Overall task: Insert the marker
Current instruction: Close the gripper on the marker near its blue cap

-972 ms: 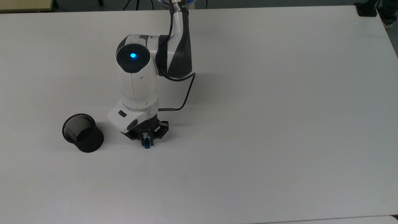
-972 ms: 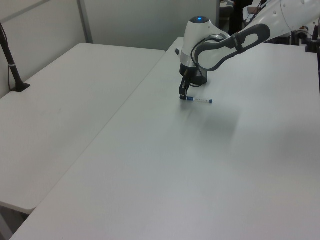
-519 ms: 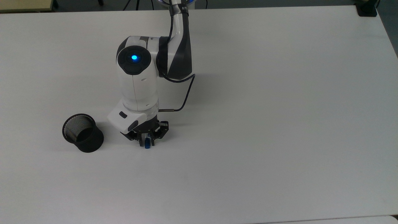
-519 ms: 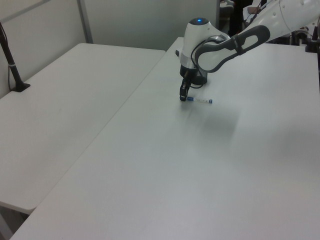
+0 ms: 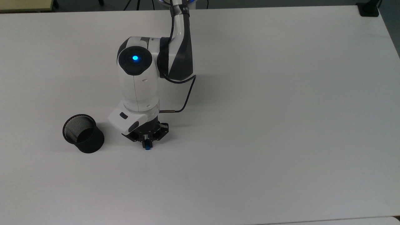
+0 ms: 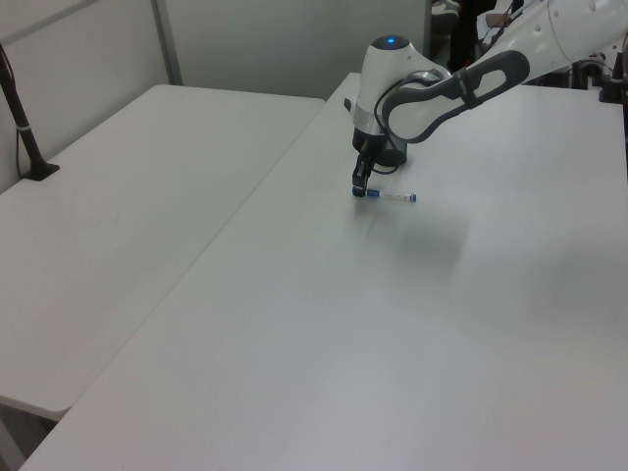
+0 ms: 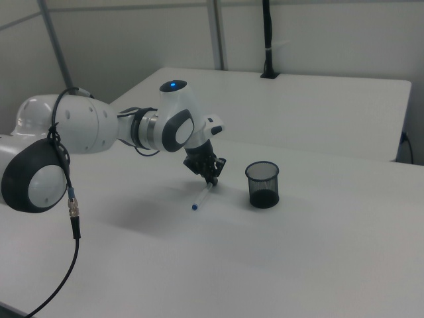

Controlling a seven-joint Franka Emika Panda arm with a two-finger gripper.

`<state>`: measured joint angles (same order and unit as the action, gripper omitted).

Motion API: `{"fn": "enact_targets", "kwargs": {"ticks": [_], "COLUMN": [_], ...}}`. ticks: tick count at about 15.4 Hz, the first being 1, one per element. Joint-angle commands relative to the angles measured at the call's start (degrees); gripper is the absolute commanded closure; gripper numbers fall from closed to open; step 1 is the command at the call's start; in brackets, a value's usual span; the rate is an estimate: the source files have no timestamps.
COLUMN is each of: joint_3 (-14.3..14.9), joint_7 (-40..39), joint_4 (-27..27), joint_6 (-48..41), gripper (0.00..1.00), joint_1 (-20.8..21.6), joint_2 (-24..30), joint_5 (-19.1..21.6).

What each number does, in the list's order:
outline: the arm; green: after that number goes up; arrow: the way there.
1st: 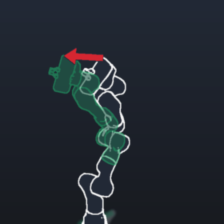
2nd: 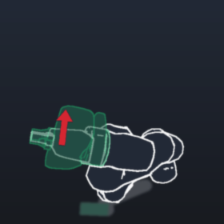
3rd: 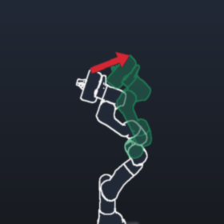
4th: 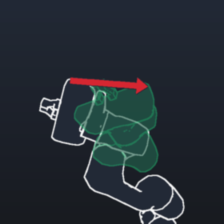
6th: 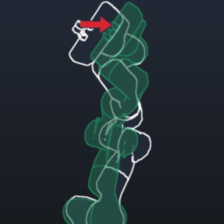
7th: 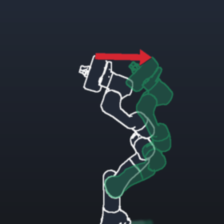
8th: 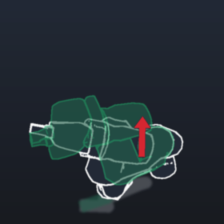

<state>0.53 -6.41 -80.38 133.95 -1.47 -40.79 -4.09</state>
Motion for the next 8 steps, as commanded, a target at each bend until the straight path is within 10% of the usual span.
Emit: {"fn": "enact_targets", "kwargs": {"ticks": [1, 8], "joint_3": [0.5, 0.5], "joint_7": [1.4, 1.3], "joint_4": [0.3, 0.3], "joint_6": [1.9, 0.9], "gripper": [0.86, 0.87], "joint_1": [0.5, 0.3], "joint_2": [-0.9, 2.0], "joint_5": [-1.2, -1.0]}}
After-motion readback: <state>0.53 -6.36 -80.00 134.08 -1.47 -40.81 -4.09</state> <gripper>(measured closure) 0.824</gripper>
